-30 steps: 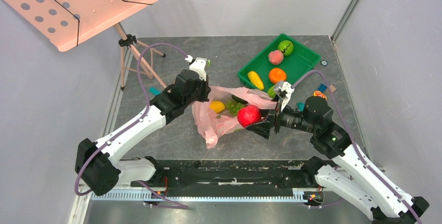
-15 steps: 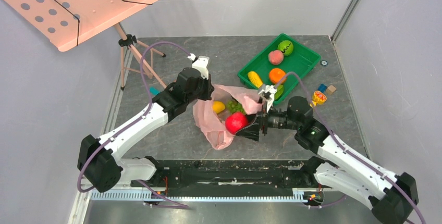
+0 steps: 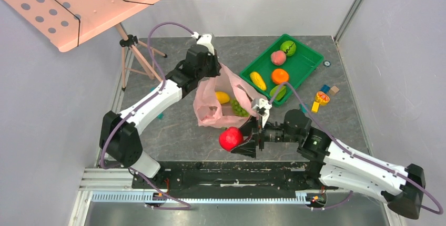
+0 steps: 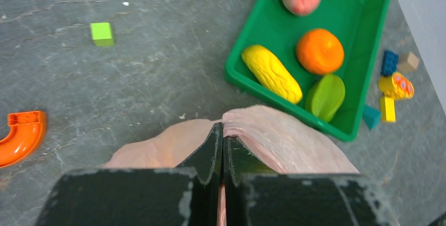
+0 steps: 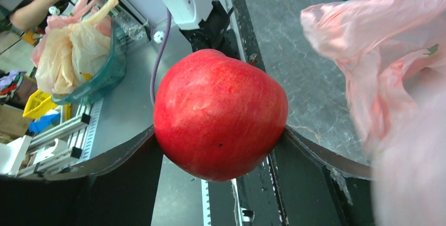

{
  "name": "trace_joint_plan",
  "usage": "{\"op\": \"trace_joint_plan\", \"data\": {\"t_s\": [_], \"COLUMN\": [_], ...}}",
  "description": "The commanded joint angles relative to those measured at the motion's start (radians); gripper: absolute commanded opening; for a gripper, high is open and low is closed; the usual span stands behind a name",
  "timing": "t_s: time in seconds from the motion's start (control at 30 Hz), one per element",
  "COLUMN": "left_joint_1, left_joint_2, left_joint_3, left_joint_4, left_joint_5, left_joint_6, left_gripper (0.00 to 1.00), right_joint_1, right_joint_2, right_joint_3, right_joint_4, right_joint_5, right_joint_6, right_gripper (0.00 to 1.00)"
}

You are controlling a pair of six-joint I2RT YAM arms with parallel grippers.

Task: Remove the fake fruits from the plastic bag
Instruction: Take out the fake fruit from the plastic bag.

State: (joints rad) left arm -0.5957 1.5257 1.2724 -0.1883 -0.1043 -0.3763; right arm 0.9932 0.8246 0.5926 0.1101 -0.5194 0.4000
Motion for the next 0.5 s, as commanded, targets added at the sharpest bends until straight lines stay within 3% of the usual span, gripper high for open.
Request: {"op": "trace_joint_plan", "data": {"t_s": [0.0, 0.33, 0.47], "left_joint_1": [0.083, 0.153, 0.152], "left_joint_2": [0.047, -0.054, -0.130], "left_joint_3": [0.072, -0.006, -0.058], "left_joint_4": [0.006, -0.034, -0.066], "left_joint_5": [-0.050, -0.105, -0.103], "left_joint_6": [-0.069, -0.049, -0.045], "left_gripper": [0.02, 0.02, 0.02], "right_joint_1": [0.005, 0.005, 0.004], "right_joint_2": [-0.099, -0.186, -0.174], "right_joint_3": [0.049, 0.137, 0.205], "right_joint_4": [-0.025, -0.237, -0.344], "right_joint_5": [0.057, 0.234, 0.461], "right_joint_6": [0.004, -0.067, -0.078], "right_gripper": [0.68, 0.69, 0.71]}}
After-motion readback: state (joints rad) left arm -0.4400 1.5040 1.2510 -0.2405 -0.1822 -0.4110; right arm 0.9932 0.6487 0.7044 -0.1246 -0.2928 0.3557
